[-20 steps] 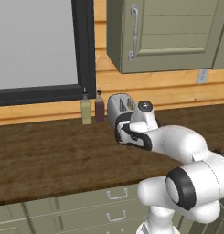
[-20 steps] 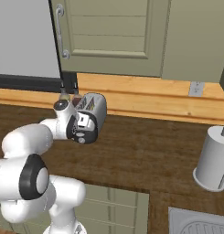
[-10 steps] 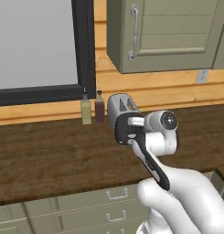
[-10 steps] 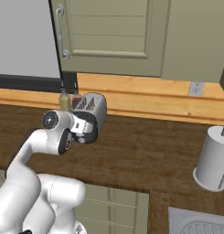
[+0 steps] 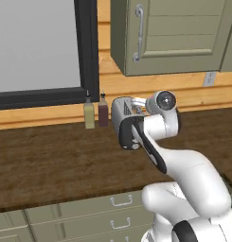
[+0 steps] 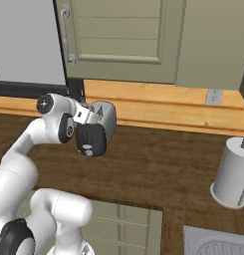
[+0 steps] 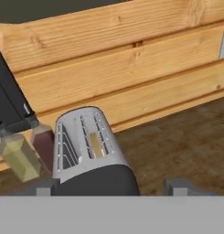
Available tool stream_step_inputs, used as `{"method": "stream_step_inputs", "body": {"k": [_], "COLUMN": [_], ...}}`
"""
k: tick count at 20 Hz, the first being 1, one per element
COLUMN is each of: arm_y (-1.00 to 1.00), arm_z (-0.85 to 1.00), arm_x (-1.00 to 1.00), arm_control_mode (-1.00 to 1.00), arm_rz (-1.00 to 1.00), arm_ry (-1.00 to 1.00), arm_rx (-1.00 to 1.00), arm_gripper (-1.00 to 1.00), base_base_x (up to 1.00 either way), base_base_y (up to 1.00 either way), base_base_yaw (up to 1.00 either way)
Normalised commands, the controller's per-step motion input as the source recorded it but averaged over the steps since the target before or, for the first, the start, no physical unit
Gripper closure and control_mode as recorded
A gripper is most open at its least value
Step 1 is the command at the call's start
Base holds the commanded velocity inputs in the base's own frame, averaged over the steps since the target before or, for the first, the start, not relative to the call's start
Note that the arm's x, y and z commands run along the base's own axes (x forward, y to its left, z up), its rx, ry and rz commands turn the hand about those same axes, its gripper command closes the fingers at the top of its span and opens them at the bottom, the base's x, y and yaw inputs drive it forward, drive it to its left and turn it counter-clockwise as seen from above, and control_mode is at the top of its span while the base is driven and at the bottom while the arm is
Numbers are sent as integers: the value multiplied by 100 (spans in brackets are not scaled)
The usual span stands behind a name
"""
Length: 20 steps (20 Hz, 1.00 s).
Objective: Start the toaster. Once the lever pops up, take the bread to the plate on the dining counter.
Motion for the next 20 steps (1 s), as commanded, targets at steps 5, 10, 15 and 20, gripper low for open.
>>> {"method": "stream_step_inputs", "body": {"k": [5, 10, 15, 20], "arm_y": [-15, -12, 0, 0], "arm_z": [18, -23, -39, -31], "arm_x": [29, 23, 18, 20], "arm_control_mode": [-100, -100, -100, -100], "arm_rz": [0, 0, 8, 22], "arm_ry": [17, 12, 6, 7], "arm_rx": [6, 1, 0, 1], "arm_gripper": [-100, -100, -100, -100], "base_base_x": [0, 0, 0, 0], "base_base_y": [0, 0, 0, 0], "base_base_yaw": [0, 0, 0, 0]}}
